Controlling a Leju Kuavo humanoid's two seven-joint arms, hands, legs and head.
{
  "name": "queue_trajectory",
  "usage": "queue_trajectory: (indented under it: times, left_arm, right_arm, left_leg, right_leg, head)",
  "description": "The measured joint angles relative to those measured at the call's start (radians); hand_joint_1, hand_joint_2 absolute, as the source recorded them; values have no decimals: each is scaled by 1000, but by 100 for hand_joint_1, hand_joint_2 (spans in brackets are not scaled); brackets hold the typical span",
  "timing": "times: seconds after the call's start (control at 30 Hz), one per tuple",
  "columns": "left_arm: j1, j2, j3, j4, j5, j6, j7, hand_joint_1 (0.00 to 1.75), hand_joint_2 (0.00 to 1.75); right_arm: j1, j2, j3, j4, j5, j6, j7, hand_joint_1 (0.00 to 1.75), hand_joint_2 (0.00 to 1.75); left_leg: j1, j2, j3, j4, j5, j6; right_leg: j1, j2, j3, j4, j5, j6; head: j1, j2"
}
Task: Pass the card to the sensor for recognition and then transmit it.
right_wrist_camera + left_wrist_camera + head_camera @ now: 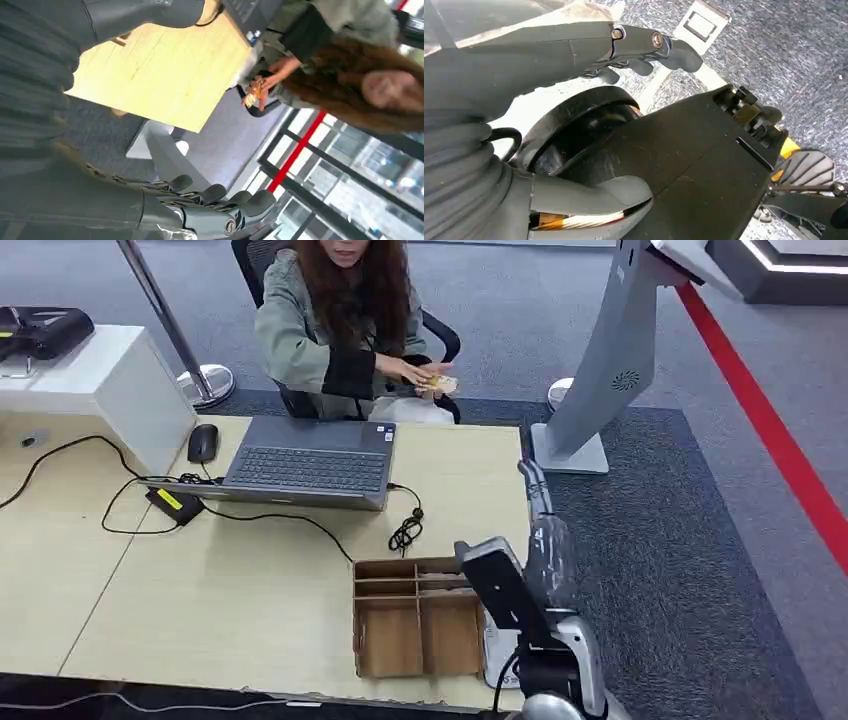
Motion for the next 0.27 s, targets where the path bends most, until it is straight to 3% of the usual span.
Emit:
queue_trajectory:
  times: [0.1,0.27]
  left_arm:
    - [4,-6,7,0,13,17,2,0,175]
    - [13,-18,14,0,37,55,1,0,175]
  right_arm:
    - [103,-13,-40,-76,-34,-52,-82,0,175]
    - [275,0,-156,-172,-229,-56,-308,0,175]
  left_leg:
    - [0,0,0,0,0,0]
    - [0,0,-1,0,0,0]
  right_leg:
    - [0,0,0,0,0,0]
    - [0,0,1,-1,0,0]
  head:
    - [0,0]
    - [0,0]
